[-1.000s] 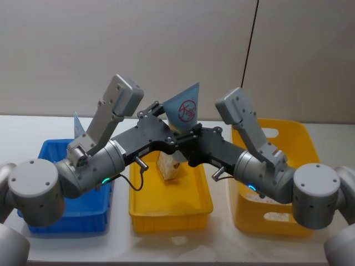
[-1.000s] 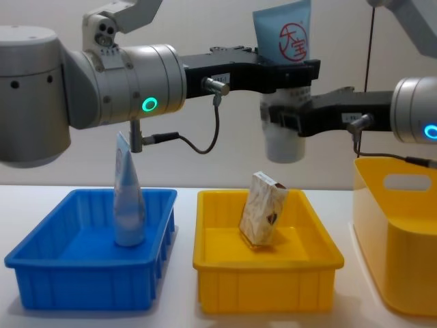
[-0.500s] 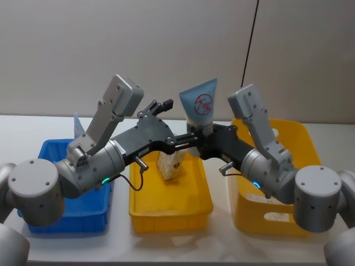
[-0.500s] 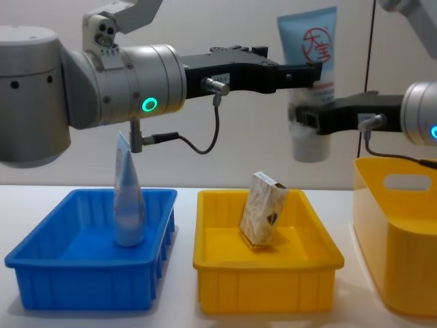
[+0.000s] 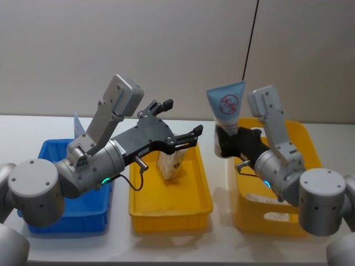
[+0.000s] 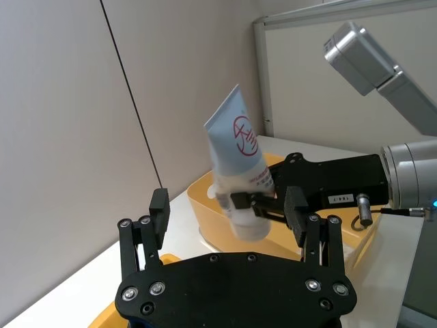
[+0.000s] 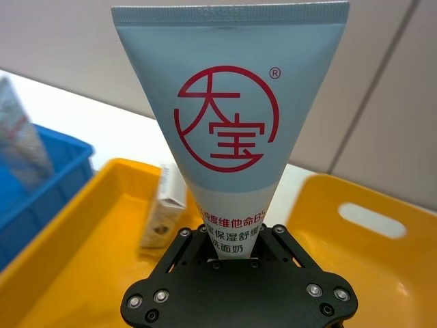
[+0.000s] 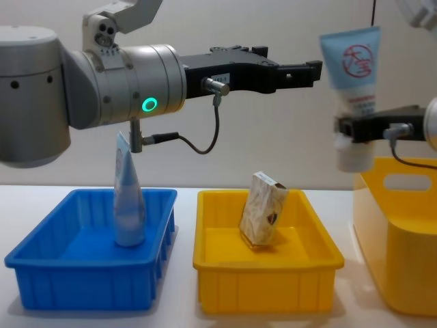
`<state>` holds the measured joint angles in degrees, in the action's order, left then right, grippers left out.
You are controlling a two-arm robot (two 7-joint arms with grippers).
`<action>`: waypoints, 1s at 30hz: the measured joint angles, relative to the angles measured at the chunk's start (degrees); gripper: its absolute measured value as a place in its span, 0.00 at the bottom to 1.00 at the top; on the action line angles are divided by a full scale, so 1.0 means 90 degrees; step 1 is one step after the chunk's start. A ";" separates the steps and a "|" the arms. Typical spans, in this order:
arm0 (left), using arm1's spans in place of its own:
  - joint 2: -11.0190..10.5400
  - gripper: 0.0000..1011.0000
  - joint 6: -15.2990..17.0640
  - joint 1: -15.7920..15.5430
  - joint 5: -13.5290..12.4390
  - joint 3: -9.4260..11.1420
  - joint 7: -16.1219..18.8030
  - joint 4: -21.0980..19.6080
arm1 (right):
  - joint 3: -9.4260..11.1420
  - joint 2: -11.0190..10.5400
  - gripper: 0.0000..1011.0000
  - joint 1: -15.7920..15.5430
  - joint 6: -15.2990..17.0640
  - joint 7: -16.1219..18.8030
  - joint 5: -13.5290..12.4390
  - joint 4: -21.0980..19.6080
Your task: Bimanual collaborative sorting of washing and personal care products
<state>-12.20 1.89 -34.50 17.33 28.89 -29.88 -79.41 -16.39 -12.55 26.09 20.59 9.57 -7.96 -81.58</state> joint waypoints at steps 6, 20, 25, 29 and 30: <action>0.0000 0.99 0.0000 0.0000 0.0000 0.0000 0.0000 0.0000 | 0.0209 0.0089 0.16 -0.0077 0.0298 -0.0414 0.0071 -0.0011; 0.0000 0.99 0.0000 0.0000 0.0000 0.0000 0.0000 0.0000 | 0.0752 0.0277 0.16 -0.0191 0.1151 -0.1300 0.0211 0.0043; 0.0000 0.99 0.0000 0.0000 0.0000 0.0000 0.0000 0.0000 | 0.0891 0.0316 0.26 -0.0192 0.1457 -0.1522 0.0252 0.0112; 0.0000 0.99 0.0000 0.0000 0.0000 0.0000 0.0000 0.0000 | 0.0978 0.0328 0.41 -0.0191 0.1672 -0.1631 0.0281 0.0162; 0.0000 0.99 0.0000 0.0000 0.0000 0.0001 0.0000 0.0000 | 0.0990 0.0329 0.45 -0.0191 0.1696 -0.1639 0.0286 0.0169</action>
<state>-12.20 1.88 -34.50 17.34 28.90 -29.88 -79.42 -7.48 -9.59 24.37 35.85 -5.18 -5.38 -80.06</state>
